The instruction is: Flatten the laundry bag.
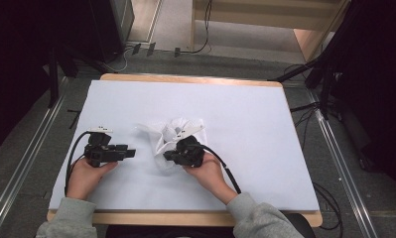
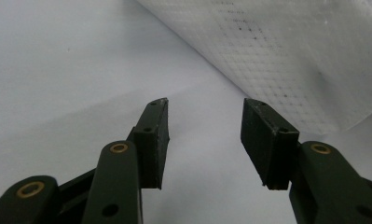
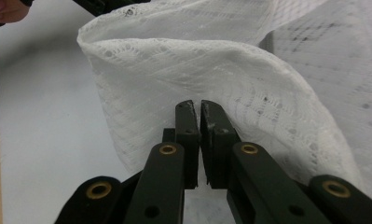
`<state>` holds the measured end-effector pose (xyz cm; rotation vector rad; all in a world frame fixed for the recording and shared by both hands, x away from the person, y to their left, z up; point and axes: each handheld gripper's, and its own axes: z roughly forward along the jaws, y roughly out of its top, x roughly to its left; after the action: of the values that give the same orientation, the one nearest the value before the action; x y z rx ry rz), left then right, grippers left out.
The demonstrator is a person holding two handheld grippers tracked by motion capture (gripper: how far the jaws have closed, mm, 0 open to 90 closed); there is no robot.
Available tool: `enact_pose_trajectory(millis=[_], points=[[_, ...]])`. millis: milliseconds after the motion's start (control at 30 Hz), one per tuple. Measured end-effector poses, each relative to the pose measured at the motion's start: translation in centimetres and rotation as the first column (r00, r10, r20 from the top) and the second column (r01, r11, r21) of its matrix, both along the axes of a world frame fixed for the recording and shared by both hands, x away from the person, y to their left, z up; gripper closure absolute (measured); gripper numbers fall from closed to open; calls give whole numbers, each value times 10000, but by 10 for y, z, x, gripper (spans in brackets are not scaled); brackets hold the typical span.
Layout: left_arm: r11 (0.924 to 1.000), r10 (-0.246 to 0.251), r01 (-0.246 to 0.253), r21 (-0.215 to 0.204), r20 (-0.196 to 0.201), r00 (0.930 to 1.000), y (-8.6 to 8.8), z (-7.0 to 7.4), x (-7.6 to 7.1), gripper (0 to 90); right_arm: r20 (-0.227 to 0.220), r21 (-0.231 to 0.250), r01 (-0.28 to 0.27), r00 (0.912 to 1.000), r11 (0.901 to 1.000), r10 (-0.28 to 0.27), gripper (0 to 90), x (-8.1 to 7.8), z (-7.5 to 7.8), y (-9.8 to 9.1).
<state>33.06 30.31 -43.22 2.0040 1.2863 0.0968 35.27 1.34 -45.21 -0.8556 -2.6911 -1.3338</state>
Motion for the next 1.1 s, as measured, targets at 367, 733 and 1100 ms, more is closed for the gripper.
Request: enact_pose_trajectory(millis=[367,733,1100], points=[[9998,202,-202,-19,-9,9998,2,5,-3,506,-198,-135,-462,9987,9988,459,848,-8,7,8],[9998,184,-180,-84,443,9988,-8,31,-2,468,515,264,-21,9987,9997,7,760,3,57,-31],[9986,181,-140,-504,813,9965,-14,40,19,818,207,-364,845,9963,9958,-838,583,47,44,-29]])
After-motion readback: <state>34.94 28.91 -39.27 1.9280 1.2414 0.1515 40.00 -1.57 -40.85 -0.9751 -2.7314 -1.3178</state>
